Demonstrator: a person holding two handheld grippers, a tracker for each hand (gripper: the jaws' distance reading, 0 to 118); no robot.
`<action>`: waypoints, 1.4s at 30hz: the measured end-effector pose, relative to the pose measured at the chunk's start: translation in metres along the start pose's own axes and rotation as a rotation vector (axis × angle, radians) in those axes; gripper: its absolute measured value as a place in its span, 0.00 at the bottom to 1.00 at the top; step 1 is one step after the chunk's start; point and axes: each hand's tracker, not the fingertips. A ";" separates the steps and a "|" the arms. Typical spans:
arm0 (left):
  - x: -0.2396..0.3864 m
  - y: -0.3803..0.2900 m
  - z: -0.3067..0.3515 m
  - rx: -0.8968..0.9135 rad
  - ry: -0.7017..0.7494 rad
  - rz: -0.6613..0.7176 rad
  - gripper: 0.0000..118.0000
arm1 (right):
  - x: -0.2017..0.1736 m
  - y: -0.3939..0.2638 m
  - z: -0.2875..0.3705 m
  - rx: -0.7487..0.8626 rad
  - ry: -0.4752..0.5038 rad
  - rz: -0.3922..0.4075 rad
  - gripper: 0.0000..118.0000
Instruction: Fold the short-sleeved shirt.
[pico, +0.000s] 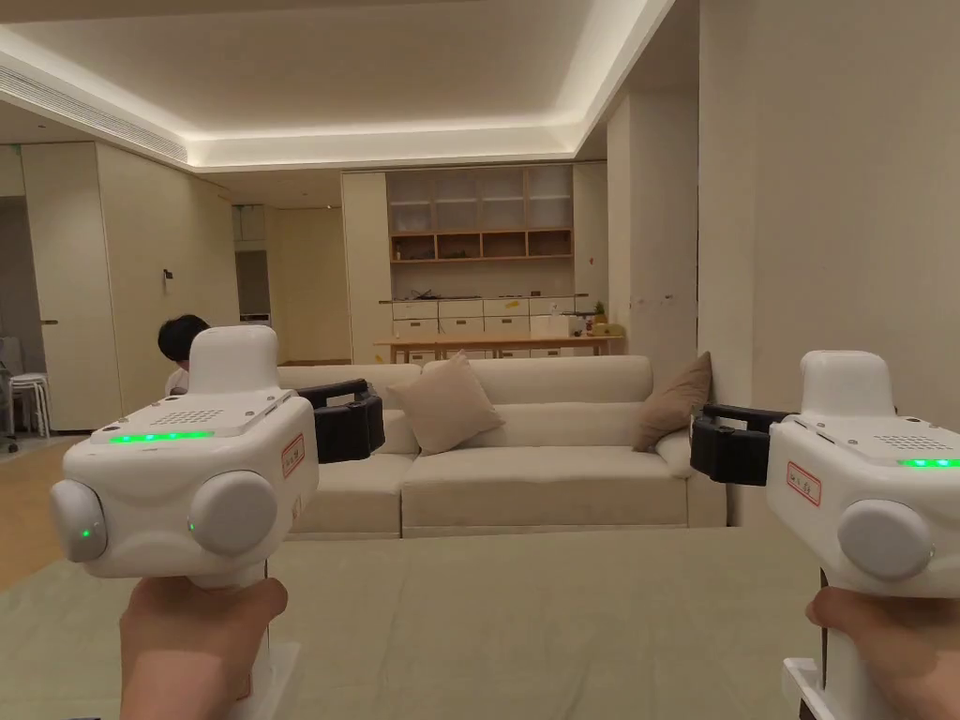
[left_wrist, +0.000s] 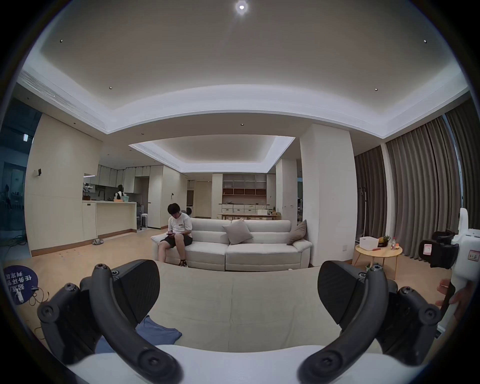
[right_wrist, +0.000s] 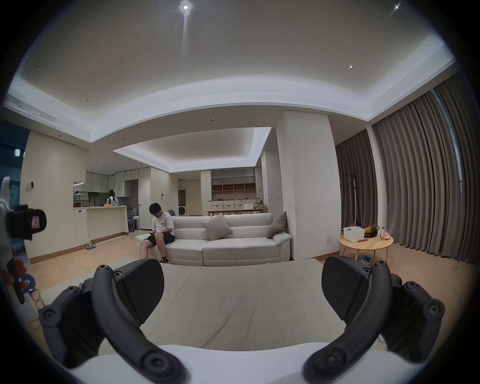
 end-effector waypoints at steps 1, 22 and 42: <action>0.000 -0.002 -0.001 0.000 0.003 0.000 1.00 | 0.001 0.000 0.000 0.001 0.000 -0.013 1.00; 0.012 0.003 0.003 0.048 -0.019 -0.071 1.00 | 0.008 -0.003 0.000 -0.015 -0.023 -0.037 1.00; 0.006 0.006 0.001 0.059 -0.030 -0.048 1.00 | 0.006 -0.001 0.010 0.016 0.002 -0.033 1.00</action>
